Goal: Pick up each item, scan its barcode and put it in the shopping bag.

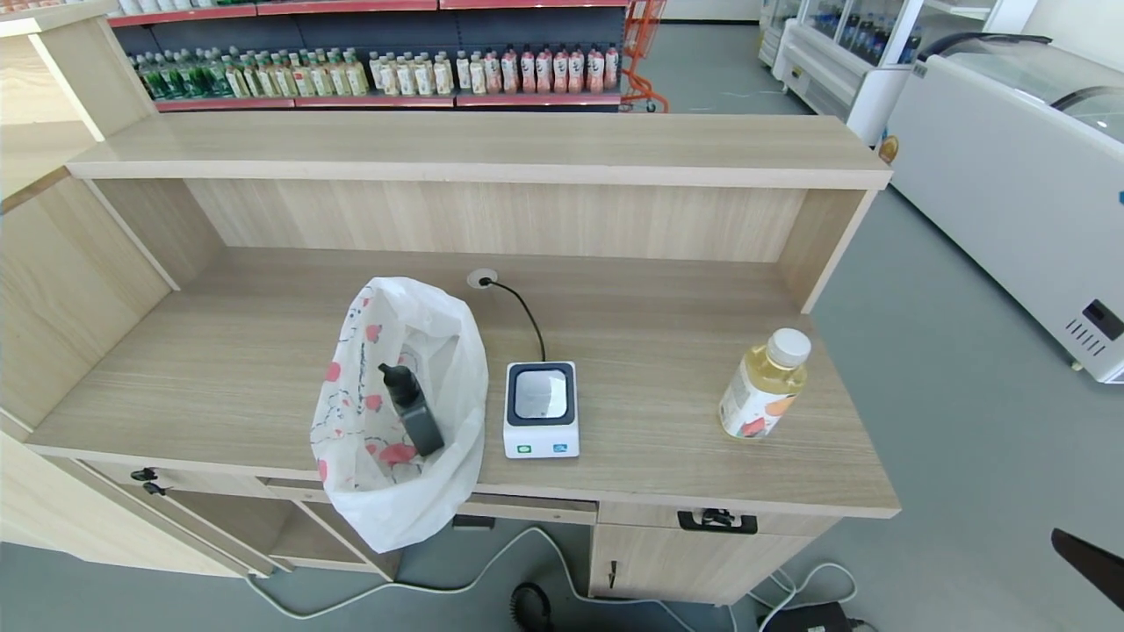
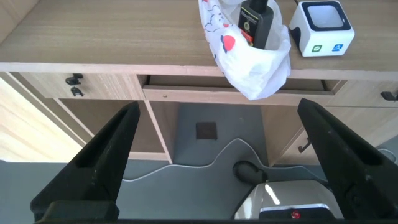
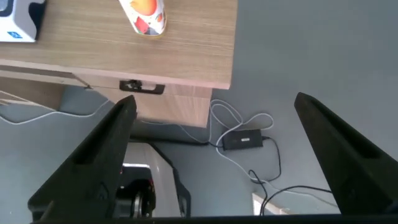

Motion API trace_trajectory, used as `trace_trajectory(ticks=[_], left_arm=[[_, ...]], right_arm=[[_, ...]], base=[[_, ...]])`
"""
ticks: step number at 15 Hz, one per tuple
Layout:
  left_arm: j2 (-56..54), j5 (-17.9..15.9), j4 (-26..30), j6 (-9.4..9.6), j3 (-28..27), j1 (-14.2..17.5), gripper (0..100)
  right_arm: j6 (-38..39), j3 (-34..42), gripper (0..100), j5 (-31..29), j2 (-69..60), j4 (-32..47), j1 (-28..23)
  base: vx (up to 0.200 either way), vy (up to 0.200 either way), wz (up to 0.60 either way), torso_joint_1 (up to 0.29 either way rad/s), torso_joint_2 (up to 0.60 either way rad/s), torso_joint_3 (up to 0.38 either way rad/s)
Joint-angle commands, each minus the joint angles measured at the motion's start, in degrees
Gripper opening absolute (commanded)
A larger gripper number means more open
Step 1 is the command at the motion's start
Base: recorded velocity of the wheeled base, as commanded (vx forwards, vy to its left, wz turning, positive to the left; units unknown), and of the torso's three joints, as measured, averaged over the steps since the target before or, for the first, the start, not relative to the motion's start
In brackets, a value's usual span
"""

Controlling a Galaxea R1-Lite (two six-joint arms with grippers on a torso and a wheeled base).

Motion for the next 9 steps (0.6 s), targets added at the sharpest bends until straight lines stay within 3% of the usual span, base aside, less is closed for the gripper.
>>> trace_trajectory(ticks=[1, 4, 6, 9], left_arm=[[0.0, 0.0, 0.0, -0.01, 0.0, 0.0, 100], [0.0, 0.0, 0.0, -0.01, 0.0, 0.0, 100], [0.0, 0.0, 0.0, -0.01, 0.0, 0.0, 100], [0.0, 0.0, 0.0, -0.01, 0.0, 0.0, 100]], right_arm=[[-0.1, 0.8, 100, 0.1, 4.0, -3.9, 1.0], [0.0, 0.3, 100, 0.2, 8.6, -7.6, 2.2], [3.1, 0.3, 100, -0.5, 12.6, -12.0, 8.5], [3.9, -1.5, 100, -4.3, 20.4, -18.5, 13.5]], base=[[0.0, 0.0, 0.0, 0.0, 0.0, 0.0], [0.0, 0.0, 0.0, 0.0, 0.0, 0.0], [0.0, 0.0, 0.0, 0.0, 0.0, 0.0], [0.0, 0.0, 0.0, 0.0, 0.0, 0.0]])
